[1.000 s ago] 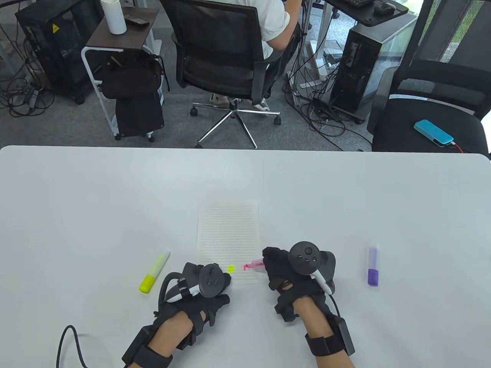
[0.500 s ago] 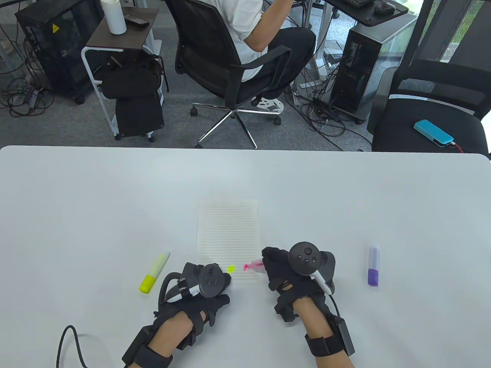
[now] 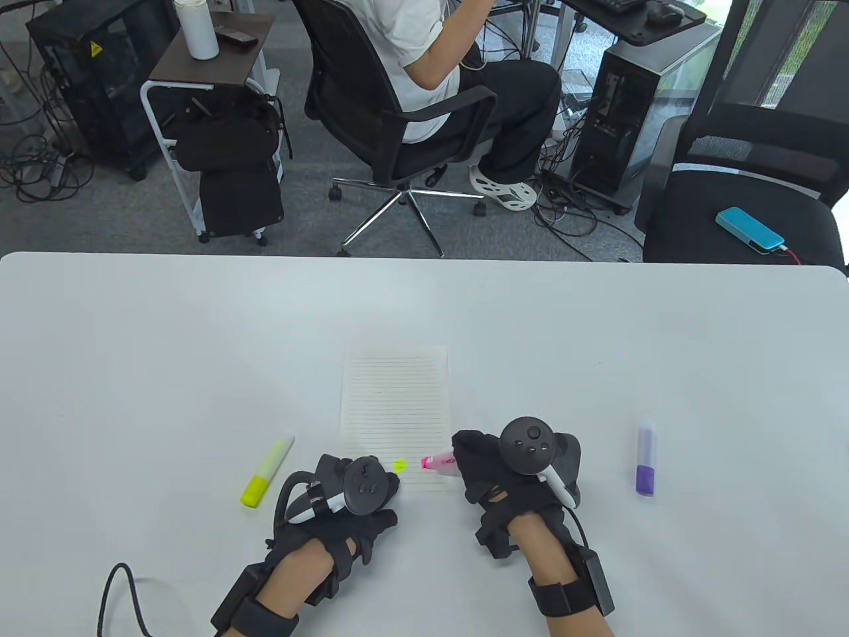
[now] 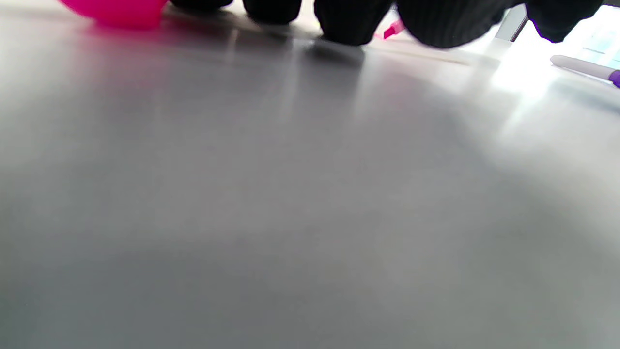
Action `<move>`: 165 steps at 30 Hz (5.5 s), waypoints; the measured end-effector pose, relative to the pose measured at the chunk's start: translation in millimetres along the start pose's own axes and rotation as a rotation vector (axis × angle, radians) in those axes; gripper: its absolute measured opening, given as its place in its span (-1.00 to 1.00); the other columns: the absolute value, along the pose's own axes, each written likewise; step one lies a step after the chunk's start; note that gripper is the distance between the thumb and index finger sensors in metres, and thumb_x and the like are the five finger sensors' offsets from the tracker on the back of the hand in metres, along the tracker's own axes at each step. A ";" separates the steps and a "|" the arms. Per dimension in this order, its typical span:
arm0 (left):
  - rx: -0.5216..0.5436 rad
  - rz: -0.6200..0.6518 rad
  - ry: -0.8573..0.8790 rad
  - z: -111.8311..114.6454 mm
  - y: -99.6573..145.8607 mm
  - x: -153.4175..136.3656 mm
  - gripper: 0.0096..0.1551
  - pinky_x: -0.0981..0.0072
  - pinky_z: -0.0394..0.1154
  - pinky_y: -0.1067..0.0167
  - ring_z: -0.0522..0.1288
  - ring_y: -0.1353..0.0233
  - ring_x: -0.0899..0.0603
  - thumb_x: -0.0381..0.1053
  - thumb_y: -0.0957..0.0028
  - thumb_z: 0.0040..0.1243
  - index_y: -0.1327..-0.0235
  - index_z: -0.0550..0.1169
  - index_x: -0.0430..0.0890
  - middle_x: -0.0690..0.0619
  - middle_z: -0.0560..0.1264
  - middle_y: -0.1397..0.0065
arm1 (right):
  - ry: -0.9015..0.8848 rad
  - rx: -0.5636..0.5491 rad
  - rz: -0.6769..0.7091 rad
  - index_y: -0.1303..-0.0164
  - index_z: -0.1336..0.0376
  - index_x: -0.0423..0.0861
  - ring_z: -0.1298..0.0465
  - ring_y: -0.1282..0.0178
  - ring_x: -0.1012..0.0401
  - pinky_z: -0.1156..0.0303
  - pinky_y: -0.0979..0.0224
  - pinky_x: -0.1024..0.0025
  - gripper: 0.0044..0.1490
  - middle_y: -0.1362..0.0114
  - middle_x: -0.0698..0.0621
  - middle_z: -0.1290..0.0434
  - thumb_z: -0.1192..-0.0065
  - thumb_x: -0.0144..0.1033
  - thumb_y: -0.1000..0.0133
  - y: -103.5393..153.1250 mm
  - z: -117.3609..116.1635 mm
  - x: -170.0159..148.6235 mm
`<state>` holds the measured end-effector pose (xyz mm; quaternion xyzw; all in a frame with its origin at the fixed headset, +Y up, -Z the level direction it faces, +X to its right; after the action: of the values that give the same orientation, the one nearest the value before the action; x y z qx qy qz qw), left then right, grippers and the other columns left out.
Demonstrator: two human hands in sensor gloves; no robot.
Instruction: Apply highlighter ink on paper
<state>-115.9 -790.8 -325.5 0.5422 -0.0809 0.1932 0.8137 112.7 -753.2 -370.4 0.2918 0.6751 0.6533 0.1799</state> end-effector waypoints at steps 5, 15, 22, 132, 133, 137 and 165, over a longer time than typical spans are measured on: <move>0.000 0.000 0.000 0.0 0.0 0.0 -0.22 -0.39 0.06 -0.43 0.09 -0.59 -0.41 0.30 -0.01 0.05 -0.53 0.29 0.12 -0.03 0.07 -0.66 | 0.003 -0.014 -0.005 -0.12 -0.50 -0.09 -0.68 0.36 0.07 -0.59 0.12 0.01 -0.56 0.03 -0.27 -0.61 -0.36 -0.21 -0.10 -0.5 1.8 -1.6; 0.000 0.000 0.000 0.0 0.0 0.0 -0.22 -0.39 0.06 -0.43 0.09 -0.59 -0.41 0.30 0.00 0.05 -0.53 0.29 0.12 -0.03 0.07 -0.66 | 0.012 -0.024 -0.008 -0.13 -0.50 -0.09 -0.68 0.36 0.08 -0.60 0.12 0.01 -0.56 0.03 -0.27 -0.61 -0.36 -0.21 -0.10 0.0 3.9 -1.5; 0.000 0.000 0.000 0.0 0.0 0.0 -0.22 -0.39 0.06 -0.43 0.09 -0.59 -0.41 0.30 0.00 0.05 -0.53 0.28 0.12 -0.03 0.07 -0.66 | 0.021 -0.053 -0.011 -0.15 -0.48 -0.09 -0.67 0.34 0.07 -0.59 0.10 0.00 -0.55 0.01 -0.28 -0.60 -0.35 -0.21 -0.10 0.4 4.2 -2.1; -0.003 0.000 -0.001 0.6 -0.2 -0.5 -0.22 -0.39 0.06 -0.43 0.08 -0.59 -0.41 0.30 -0.01 0.05 -0.53 0.28 0.12 -0.03 0.07 -0.66 | 0.032 -0.051 -0.058 -0.11 -0.51 -0.09 -0.68 0.35 0.06 -0.59 0.11 0.00 -0.57 0.02 -0.28 -0.61 -0.34 -0.20 -0.10 -0.8 4.5 -9.1; -0.003 0.000 -0.001 0.5 -0.3 -0.5 -0.22 -0.39 0.06 -0.43 0.08 -0.59 -0.41 0.30 0.00 0.05 -0.53 0.28 0.13 -0.03 0.07 -0.66 | 0.033 -0.048 -0.059 -0.11 -0.51 -0.09 -0.68 0.35 0.06 -0.59 0.11 0.00 -0.57 0.02 -0.28 -0.61 -0.34 -0.20 -0.10 -0.7 4.5 -9.3; -0.003 0.000 0.000 0.6 -0.4 -0.5 -0.22 -0.39 0.06 -0.43 0.08 -0.59 -0.41 0.30 -0.01 0.05 -0.53 0.28 0.13 -0.03 0.07 -0.66 | 0.027 -0.021 -0.064 -0.06 -0.53 -0.11 -0.68 0.40 0.08 -0.60 0.15 0.01 -0.58 0.07 -0.27 -0.63 -0.36 -0.20 -0.09 -0.2 6.3 -8.8; -0.004 0.000 0.000 1.0 -0.6 -0.9 -0.22 -0.39 0.06 -0.43 0.08 -0.59 -0.41 0.30 -0.01 0.05 -0.53 0.28 0.13 -0.03 0.06 -0.66 | 0.047 0.007 -0.049 -0.08 -0.52 -0.09 -0.67 0.40 0.10 -0.60 0.15 0.04 -0.58 0.06 -0.26 -0.62 -0.35 -0.19 -0.10 -1.1 -0.1 -4.7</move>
<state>-116.4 -792.1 -325.9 0.5408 -0.0814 0.1929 0.8147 116.1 -756.2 -372.1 0.2603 0.6883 0.6531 0.1787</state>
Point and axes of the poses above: the tracker on the back of each hand, its own x axis roughly to the thumb side, its own y axis roughly from the fingertips to the wrist, z = x × y, the point moved 4 cm from there along -y, roughly from the wrist to the fingertips
